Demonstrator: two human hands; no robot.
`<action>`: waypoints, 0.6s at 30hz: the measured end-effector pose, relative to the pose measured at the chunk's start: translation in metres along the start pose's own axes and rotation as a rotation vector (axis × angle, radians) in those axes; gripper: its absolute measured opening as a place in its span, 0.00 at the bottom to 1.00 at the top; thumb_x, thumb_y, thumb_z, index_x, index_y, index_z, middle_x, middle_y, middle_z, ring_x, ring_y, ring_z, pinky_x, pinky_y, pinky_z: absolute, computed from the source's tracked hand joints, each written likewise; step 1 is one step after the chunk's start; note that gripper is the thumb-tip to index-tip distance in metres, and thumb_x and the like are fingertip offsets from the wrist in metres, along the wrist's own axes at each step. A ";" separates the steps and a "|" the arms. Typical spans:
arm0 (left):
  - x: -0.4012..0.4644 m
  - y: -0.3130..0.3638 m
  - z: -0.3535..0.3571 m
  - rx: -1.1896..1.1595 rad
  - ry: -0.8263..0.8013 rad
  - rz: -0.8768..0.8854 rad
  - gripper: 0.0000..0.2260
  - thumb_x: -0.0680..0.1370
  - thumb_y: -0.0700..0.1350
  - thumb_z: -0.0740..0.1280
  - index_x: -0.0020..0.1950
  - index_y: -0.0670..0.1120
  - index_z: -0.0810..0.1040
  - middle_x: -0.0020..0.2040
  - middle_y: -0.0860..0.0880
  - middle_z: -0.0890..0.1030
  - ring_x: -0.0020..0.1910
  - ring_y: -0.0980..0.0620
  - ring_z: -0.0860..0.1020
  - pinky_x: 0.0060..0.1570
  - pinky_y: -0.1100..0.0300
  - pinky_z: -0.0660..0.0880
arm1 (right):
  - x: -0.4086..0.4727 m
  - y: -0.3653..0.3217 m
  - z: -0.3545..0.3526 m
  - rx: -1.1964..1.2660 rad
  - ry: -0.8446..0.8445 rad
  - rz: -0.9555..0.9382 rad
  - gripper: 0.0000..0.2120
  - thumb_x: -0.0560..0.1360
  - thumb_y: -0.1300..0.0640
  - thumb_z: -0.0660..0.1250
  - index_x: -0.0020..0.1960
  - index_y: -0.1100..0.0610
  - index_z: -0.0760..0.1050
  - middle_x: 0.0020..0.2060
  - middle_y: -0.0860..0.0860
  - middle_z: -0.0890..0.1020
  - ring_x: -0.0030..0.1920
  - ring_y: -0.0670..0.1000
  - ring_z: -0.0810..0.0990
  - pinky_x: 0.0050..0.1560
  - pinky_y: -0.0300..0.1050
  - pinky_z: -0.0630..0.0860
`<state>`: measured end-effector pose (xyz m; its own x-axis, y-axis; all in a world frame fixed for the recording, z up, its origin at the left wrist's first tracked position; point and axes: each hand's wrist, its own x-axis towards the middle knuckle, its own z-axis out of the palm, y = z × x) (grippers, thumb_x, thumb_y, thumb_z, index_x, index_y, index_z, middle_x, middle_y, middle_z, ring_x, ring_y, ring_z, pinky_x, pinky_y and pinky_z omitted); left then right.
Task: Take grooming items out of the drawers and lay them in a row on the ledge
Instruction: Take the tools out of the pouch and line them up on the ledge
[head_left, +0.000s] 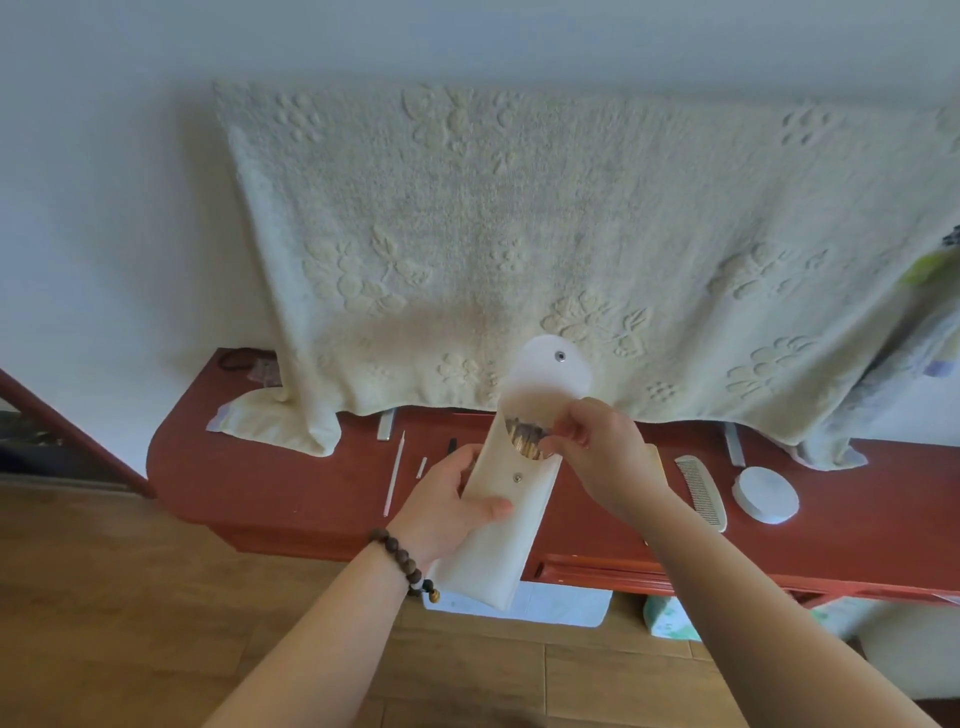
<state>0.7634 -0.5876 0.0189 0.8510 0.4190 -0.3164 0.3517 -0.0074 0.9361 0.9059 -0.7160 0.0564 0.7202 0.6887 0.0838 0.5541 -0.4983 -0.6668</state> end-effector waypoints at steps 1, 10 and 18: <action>0.001 0.001 -0.001 0.022 -0.004 -0.001 0.18 0.72 0.40 0.73 0.57 0.56 0.75 0.52 0.53 0.83 0.51 0.51 0.82 0.54 0.44 0.78 | 0.003 0.002 0.000 0.007 -0.013 0.004 0.08 0.70 0.60 0.72 0.39 0.56 0.72 0.34 0.45 0.72 0.35 0.43 0.70 0.37 0.27 0.65; 0.005 -0.004 0.002 0.045 -0.001 -0.042 0.19 0.72 0.39 0.73 0.57 0.55 0.75 0.52 0.53 0.82 0.50 0.52 0.82 0.55 0.47 0.79 | 0.035 0.016 -0.015 0.391 0.214 0.157 0.05 0.76 0.59 0.66 0.43 0.56 0.70 0.35 0.57 0.82 0.37 0.57 0.82 0.40 0.52 0.81; 0.008 -0.012 0.010 0.010 0.024 -0.068 0.19 0.71 0.41 0.74 0.58 0.56 0.75 0.52 0.53 0.83 0.51 0.51 0.82 0.55 0.46 0.79 | 0.049 0.018 -0.031 0.882 0.175 0.322 0.08 0.72 0.69 0.69 0.50 0.63 0.74 0.39 0.59 0.83 0.38 0.54 0.84 0.45 0.49 0.83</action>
<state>0.7703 -0.5930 0.0040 0.8156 0.4403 -0.3753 0.4122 0.0131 0.9110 0.9642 -0.7081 0.0715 0.8752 0.4634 -0.1391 -0.1446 -0.0238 -0.9892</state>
